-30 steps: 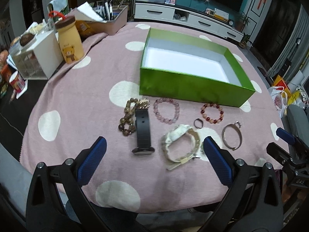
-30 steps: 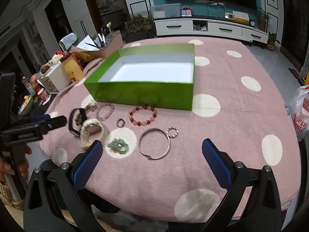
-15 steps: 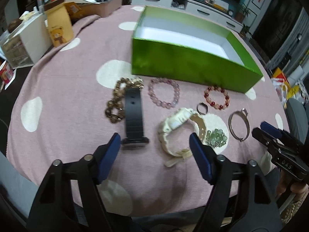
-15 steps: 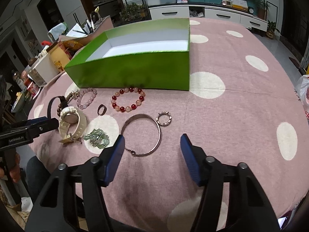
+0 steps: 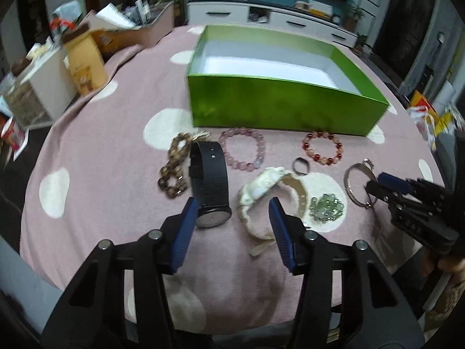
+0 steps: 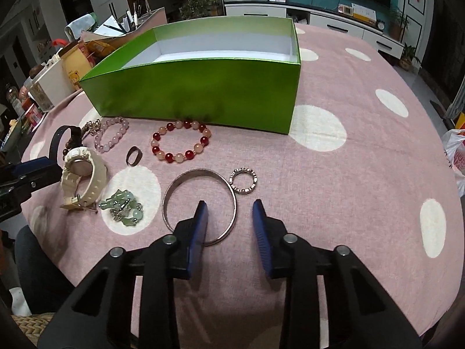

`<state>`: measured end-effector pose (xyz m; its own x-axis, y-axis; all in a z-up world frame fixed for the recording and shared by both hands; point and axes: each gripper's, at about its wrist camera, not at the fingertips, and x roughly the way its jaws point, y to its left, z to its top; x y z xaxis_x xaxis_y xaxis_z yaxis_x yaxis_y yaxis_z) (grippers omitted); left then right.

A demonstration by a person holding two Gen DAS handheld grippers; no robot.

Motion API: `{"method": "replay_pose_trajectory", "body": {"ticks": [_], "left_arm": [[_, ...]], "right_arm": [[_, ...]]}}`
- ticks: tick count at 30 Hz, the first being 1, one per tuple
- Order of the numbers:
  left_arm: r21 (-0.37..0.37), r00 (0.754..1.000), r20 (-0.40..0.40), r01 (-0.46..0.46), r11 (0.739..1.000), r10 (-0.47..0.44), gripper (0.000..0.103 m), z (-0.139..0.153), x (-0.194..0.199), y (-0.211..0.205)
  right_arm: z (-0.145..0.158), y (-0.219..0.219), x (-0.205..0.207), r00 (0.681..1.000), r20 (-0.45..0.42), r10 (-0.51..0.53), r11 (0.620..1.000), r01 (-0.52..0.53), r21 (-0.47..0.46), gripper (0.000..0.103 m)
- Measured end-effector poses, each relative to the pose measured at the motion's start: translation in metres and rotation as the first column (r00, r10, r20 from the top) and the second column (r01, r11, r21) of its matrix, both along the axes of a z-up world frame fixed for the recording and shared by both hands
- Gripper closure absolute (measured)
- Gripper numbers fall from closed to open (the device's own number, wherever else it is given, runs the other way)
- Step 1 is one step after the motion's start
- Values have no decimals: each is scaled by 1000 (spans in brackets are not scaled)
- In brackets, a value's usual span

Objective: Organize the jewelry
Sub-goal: 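Grasp the black strap watch with the left gripper while the right grasps the silver bangle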

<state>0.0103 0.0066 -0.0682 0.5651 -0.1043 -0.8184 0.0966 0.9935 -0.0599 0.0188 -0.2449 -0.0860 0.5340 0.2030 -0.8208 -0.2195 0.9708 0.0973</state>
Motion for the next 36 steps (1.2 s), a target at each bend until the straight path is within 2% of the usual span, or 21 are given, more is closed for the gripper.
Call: {"method": "replay_pose_trajectory", "body": {"ticks": [7, 13, 15, 19, 24, 29, 32, 34, 36], "left_arm": [[16, 996, 21, 83, 996, -83, 57, 6, 11, -18], [-11, 998, 12, 62, 998, -62, 58, 8, 15, -5], [-35, 998, -20, 59, 998, -60, 60, 3, 18, -1], [-146, 997, -66, 32, 989, -42, 64, -4, 22, 12], [-331, 993, -109, -3, 943, -35, 68, -13, 29, 33], [-503, 989, -144, -63, 862, -12, 73, -25, 41, 56], [-582, 986, -166, -93, 808, -6, 77, -32, 45, 67], [-602, 984, -177, -109, 791, 1, 77, -35, 45, 71], [-601, 985, -173, -110, 791, 6, 77, -35, 44, 74]], "right_arm": [[0, -2, 0, 1000, 0, -4, 1000, 4, 2, 72], [1, -3, -1, 1000, -3, -1, 1000, 1, 4, 72], [1, -3, -1, 1000, -2, -1, 1000, 1, 6, 72], [1, -4, -1, 1000, -2, -2, 1000, 2, 9, 72], [1, -2, -1, 1000, -3, -4, 1000, 4, 1, 72], [1, -1, -1, 1000, -7, -5, 1000, 4, -13, 72], [1, 1, -1, 1000, -9, -5, 1000, 5, -23, 72], [1, 2, -1, 1000, -12, -5, 1000, 5, -30, 72], [1, 2, 0, 1000, -15, -6, 999, 5, -33, 72]]}}
